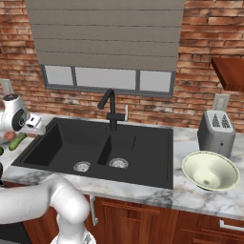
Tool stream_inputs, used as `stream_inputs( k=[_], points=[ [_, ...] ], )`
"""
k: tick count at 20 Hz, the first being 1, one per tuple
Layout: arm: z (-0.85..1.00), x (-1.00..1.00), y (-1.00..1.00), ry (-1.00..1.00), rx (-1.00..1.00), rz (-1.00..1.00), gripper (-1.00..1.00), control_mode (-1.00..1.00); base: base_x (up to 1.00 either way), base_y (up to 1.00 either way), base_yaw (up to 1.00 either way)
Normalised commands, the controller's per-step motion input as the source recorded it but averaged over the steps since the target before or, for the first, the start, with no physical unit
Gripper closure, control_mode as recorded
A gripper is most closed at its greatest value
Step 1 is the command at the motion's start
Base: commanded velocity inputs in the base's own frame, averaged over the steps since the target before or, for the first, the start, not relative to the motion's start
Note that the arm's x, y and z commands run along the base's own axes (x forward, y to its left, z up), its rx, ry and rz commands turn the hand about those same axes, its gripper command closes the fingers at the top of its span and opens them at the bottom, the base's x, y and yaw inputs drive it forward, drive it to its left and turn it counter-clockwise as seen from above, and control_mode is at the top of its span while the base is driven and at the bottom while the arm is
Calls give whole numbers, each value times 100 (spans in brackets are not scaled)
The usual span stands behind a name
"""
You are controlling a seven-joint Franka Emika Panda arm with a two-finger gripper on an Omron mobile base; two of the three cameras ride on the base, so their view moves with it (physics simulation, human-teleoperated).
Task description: There is a mixed pile of frozen fruits and vegetables on the counter. Locate all the frozen vegetables and place the items in a bowl on the counter. Take all the frozen fruits and defrost them in a running sink.
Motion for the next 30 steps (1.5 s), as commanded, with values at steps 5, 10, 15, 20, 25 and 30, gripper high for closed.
stream_inputs(
  k=[5, 10, 15, 20, 25, 30],
  points=[
    [-27, 0, -43, -2, 3, 0, 100, -100, 0, 0, 0],
    [-27, 2, -33, 0, 0, 0, 100, -100, 0, 0, 0],
    [-37, 8, -31, 0, 0, 0, 100, -100, 0, 0, 0],
    [-24, 13, -28, 0, 0, 0, 100, -100, 0, 0, 0],
    [-18, 7, -22, 0, 0, 0, 100, -100, 0, 0, 0],
    [-14, 8, -12, 2, 0, 0, 100, -100, 0, 0, 0]
  ],
)
